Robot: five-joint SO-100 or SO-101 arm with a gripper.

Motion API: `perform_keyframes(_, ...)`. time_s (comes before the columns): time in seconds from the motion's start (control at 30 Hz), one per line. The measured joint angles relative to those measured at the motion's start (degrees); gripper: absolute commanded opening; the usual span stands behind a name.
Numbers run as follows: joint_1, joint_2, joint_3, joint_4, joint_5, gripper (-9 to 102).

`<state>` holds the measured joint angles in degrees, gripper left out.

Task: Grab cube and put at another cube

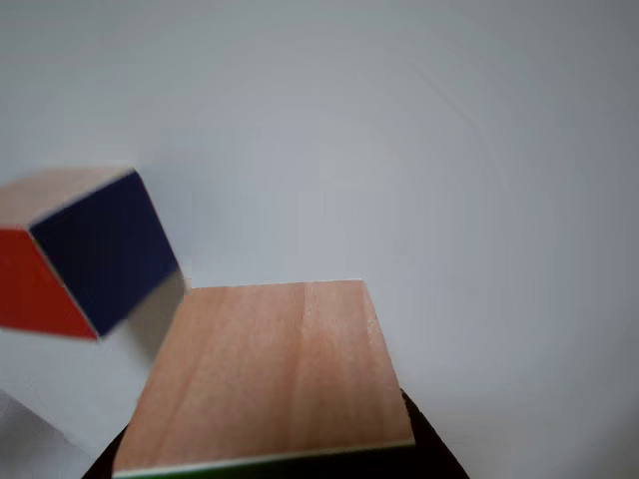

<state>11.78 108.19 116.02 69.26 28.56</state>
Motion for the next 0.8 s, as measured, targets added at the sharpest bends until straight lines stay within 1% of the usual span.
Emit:
perform_keyframes(0.2, -1.4, -1.4, -9.0, 6.8, 2.3, 15)
perform_keyframes(0.43, -3.0, -12.2, -24.4, 14.8, 3.5, 15)
perform_keyframes(0.7, -2.7, -19.1, -32.1, 16.3, 4.4, 15)
perform_keyframes(0.8, -1.2, -21.2, -34.7, 16.3, 4.4, 15)
